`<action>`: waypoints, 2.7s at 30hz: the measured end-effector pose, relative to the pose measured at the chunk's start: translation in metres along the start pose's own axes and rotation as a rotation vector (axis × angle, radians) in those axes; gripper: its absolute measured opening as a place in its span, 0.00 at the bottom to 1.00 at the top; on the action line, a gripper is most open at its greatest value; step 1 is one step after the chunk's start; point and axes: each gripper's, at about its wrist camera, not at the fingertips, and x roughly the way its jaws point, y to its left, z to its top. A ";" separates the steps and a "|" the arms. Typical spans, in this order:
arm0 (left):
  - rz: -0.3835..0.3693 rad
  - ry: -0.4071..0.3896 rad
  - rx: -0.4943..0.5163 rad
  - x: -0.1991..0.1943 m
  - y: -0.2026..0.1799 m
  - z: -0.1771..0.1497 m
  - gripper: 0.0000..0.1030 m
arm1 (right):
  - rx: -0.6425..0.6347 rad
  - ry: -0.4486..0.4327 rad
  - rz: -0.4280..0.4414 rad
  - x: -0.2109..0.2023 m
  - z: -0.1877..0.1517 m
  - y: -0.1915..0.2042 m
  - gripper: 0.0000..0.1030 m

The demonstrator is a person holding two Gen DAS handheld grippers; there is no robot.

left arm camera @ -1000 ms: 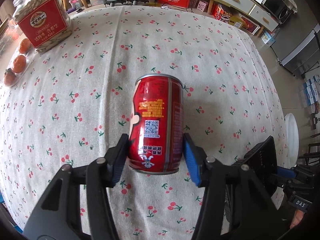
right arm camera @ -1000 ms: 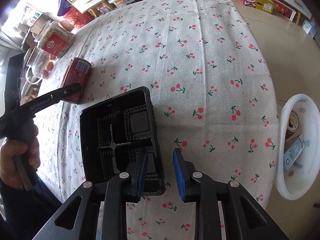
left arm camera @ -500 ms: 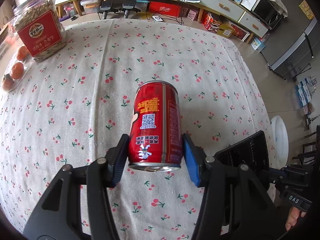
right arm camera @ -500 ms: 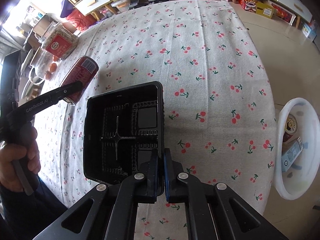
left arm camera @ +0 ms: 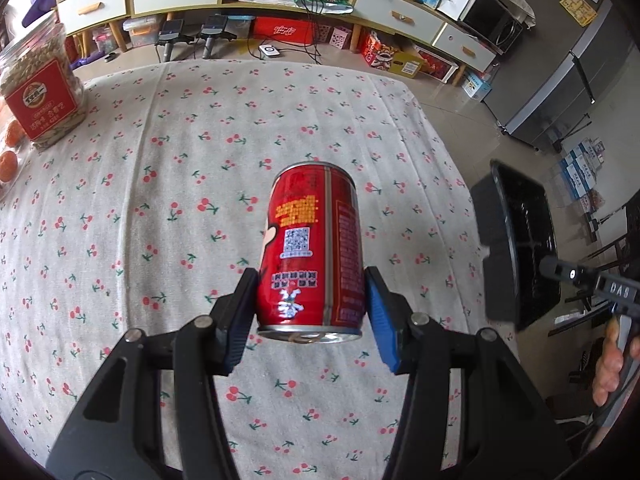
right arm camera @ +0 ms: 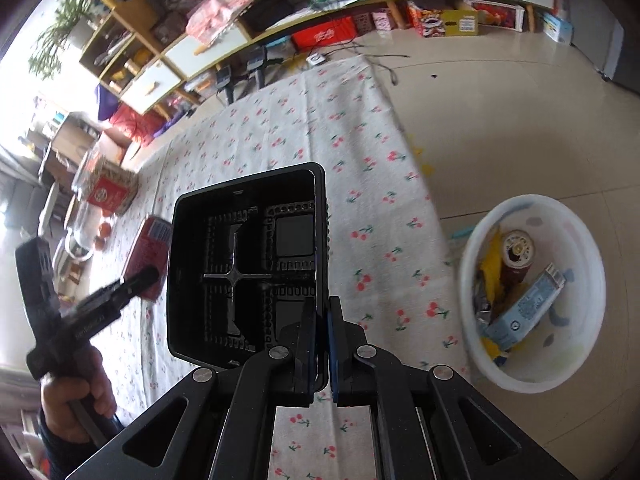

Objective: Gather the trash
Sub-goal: 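Carry the can and tray to the basin and open the left tool over it, then lower the black tray into the basin and open the right tool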

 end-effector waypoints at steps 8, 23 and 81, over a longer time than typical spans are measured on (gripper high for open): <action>-0.143 0.041 0.186 0.010 -0.098 -0.010 0.53 | 0.303 -0.172 0.008 -0.066 0.013 -0.117 0.05; -0.191 0.233 0.417 0.092 -0.263 -0.015 0.53 | 0.533 -0.253 0.028 -0.093 -0.004 -0.201 0.05; -0.278 0.218 0.514 0.084 -0.232 -0.008 0.13 | 0.648 -0.257 -0.021 -0.094 -0.012 -0.231 0.06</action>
